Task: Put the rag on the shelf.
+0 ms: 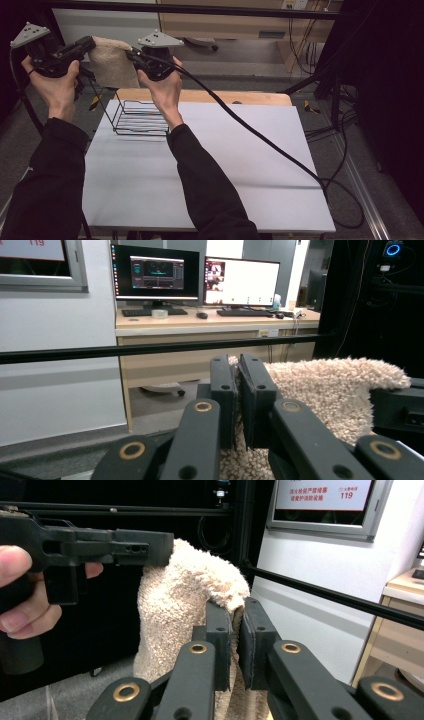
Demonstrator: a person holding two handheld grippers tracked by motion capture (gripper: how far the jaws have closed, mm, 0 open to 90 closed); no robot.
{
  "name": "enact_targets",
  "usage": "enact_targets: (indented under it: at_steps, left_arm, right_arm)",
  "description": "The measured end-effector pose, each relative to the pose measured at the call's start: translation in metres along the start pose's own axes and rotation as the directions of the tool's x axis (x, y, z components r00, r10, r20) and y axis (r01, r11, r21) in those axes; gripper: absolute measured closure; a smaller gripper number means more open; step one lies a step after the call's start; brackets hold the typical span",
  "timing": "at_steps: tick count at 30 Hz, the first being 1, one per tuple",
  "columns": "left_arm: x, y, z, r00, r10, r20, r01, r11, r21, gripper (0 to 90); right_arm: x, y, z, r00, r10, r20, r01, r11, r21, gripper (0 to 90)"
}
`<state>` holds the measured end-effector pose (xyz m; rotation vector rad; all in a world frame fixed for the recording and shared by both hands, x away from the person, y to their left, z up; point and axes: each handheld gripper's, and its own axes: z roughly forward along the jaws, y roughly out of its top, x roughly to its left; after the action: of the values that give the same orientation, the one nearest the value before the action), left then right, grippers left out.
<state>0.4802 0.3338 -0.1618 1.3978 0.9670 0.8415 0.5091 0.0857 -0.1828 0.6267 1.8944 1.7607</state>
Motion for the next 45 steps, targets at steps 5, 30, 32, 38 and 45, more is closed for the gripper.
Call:
enact_targets:
  at_steps: [5, 30, 32, 38, 45]
  left_arm:
    - [-0.001, 0.003, 0.013, 0.9999, 0.004, -0.014, -0.004, 0.9998, 0.021, 85.2]
    - [0.008, 0.003, 0.055, 0.9992, -0.007, -0.04, 0.01, 0.9981, 0.061, 85.2]
    - [0.009, 0.0, 0.055, 0.9993, -0.013, -0.034, 0.016, 0.9979, 0.062, 85.2]
    - [0.012, -0.023, 0.047, 0.9998, -0.021, -0.004, 0.021, 0.9972, 0.071, 85.1]
    - [0.007, -0.041, 0.032, 0.9997, 0.002, 0.025, -0.004, 0.9969, 0.078, 85.1]
  right_arm:
    - [-0.011, 0.0, 0.005, 0.9996, 0.028, 0.01, -0.028, 1.0, 0.009, 84.4]
    - [-0.048, -0.002, 0.032, 0.997, 0.051, 0.057, -0.054, 0.997, 0.046, 84.4]
    - [-0.049, -0.003, 0.032, 0.9972, 0.05, 0.055, -0.052, 0.997, 0.052, 84.4]
    - [-0.043, -0.014, 0.027, 0.999, 0.035, 0.028, -0.037, 0.995, 0.097, 84.3]
    - [-0.037, -0.028, 0.019, 0.9995, 0.029, 0.008, -0.03, 0.988, 0.15, 83.9]
